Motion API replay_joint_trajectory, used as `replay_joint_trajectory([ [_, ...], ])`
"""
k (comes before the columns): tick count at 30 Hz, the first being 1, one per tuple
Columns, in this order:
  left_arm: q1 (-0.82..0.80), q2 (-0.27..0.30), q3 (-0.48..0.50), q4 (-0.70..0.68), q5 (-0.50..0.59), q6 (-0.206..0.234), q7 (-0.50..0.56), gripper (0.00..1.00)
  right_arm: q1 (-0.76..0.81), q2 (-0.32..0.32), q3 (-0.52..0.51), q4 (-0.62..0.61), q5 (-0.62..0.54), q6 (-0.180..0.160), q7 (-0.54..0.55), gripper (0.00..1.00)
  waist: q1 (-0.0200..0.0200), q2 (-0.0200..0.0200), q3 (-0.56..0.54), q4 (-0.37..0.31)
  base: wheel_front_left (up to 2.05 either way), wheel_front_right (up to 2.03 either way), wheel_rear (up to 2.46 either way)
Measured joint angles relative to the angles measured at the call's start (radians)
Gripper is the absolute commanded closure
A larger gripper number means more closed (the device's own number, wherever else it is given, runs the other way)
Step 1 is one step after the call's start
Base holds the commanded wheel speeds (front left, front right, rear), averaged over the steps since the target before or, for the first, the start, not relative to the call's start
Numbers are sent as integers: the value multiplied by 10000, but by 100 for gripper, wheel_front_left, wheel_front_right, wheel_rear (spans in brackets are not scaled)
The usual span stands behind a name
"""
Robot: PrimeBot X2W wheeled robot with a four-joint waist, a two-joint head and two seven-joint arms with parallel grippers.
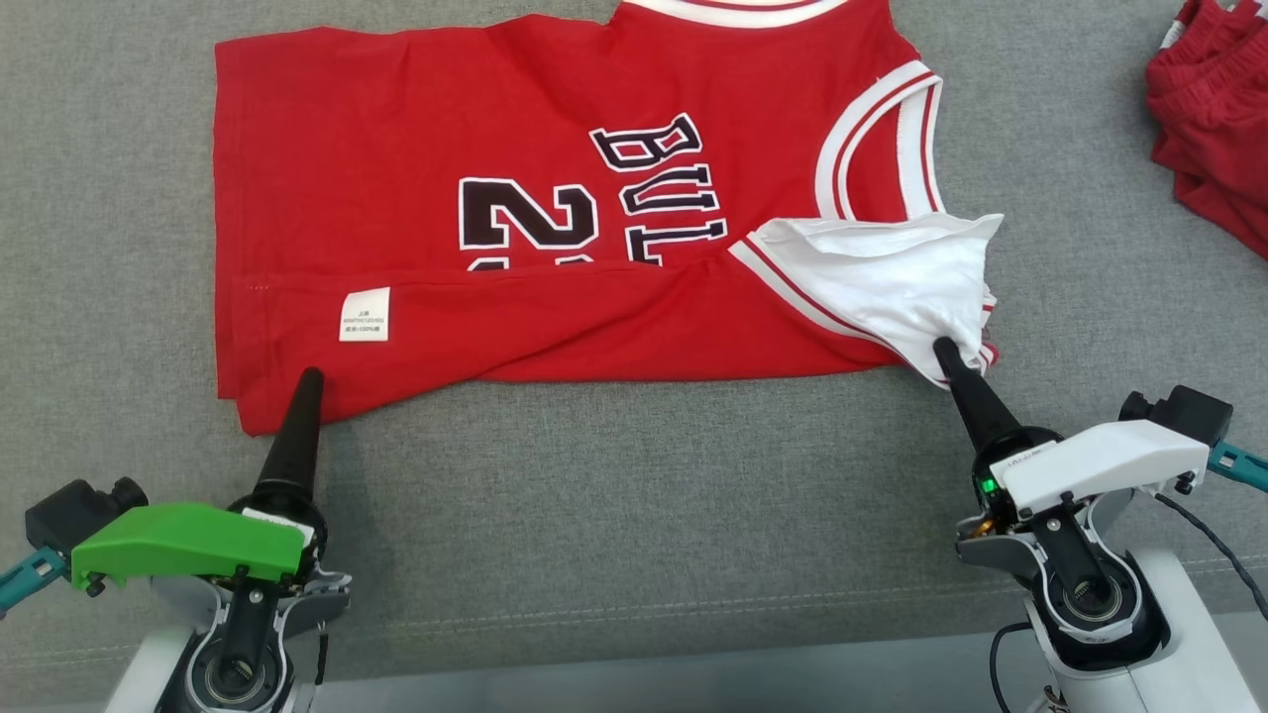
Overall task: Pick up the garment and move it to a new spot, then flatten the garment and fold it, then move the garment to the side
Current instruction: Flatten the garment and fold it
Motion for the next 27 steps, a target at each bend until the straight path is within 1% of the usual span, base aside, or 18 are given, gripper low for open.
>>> replay_joint_trajectory([
  [1, -42, -12, 10, 2, 6, 0, -2, 55, -1, 0, 4, 4, -2, 8, 0, 100, 0, 0, 4, -5, 0, 0, 0],
  [2, -83, -12, 12, 0, 6, 0, -2, 100, -2, 0, 4, 8, -2, 12, 0, 100, 0, 0, 6, -12, 0, 0, 0],
  [9, -135, -6, 159, 0, 54, 0, -82, 100, -2, 6, -38, 29, -4, 52, -2, 100, 0, 0, 6, -60, 0, 0, 0],
  [13, -137, 198, 334, 0, 54, 0, -79, 100, -40, -27, -211, 17, -4, 52, -15, 100, 0, 0, -19, -76, 0, 0, 0],
  [19, -139, 531, 261, 8, 245, 0, 186, 100, -368, -368, -393, -123, -12, 52, 0, 100, 0, 0, -79, -71, 0, 0, 0],
  [27, -141, 497, 54, 25, 242, 0, 337, 100, -635, -846, -481, -242, -36, 52, 357, 100, 0, 0, -181, -28, 0, 0, 0],
])
